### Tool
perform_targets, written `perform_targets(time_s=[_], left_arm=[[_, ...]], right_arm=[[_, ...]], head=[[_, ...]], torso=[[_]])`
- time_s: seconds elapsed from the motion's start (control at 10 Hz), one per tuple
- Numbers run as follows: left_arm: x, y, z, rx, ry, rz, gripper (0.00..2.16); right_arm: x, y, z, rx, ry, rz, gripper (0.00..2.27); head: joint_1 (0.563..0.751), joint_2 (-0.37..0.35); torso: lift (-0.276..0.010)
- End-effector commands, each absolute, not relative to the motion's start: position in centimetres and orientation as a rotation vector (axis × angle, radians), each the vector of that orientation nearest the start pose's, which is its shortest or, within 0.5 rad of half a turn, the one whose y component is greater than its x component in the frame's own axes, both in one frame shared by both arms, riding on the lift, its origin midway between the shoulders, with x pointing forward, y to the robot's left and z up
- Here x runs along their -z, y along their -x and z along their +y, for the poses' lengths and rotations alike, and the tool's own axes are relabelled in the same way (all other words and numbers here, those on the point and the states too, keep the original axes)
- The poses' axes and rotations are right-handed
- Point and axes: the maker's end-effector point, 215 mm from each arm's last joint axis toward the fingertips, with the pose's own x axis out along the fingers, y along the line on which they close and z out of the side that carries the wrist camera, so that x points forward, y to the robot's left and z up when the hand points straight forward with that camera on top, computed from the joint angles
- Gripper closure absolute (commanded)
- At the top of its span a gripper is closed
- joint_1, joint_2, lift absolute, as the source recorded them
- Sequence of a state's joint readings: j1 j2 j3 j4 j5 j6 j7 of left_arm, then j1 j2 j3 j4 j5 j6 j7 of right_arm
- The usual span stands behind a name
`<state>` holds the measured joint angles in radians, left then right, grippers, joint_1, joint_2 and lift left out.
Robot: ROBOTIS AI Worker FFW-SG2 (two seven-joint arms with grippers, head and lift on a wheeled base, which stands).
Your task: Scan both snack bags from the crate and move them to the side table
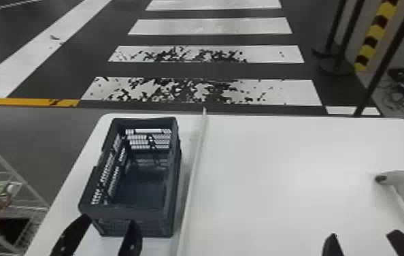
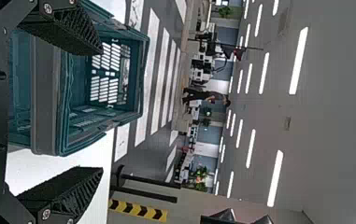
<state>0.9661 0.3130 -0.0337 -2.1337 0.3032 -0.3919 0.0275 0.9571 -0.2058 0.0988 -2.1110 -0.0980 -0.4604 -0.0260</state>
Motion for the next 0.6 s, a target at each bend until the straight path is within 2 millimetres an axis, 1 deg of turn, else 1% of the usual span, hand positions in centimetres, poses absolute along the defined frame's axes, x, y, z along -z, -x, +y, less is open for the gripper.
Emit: perform_targets(time_s=[0.0,0.2,0.5], left_arm=[[35.3,-30.1,23.9,0.126,0.125,0.053,0.12],[35.7,-30.2,23.9,0.132,0.127,0.058,0.12],[36.3,-30.2,23.4,0.147,0.130,0.068,0.12]], right_arm=[[34.2,-29.2,-19.2,-0.158,-0.054,-0.009,0.11],[34.2,-29.2,-19.2,-0.158,-0.054,-0.009,0.11],[34.3,-29.0,-19.3,-0.158,-0.050,-0.007,0.11]], head=[[0.695,0.092],[0.695,0.093],[0.695,0.091]], torso=[[-0.095],[-0.095],[-0.095]])
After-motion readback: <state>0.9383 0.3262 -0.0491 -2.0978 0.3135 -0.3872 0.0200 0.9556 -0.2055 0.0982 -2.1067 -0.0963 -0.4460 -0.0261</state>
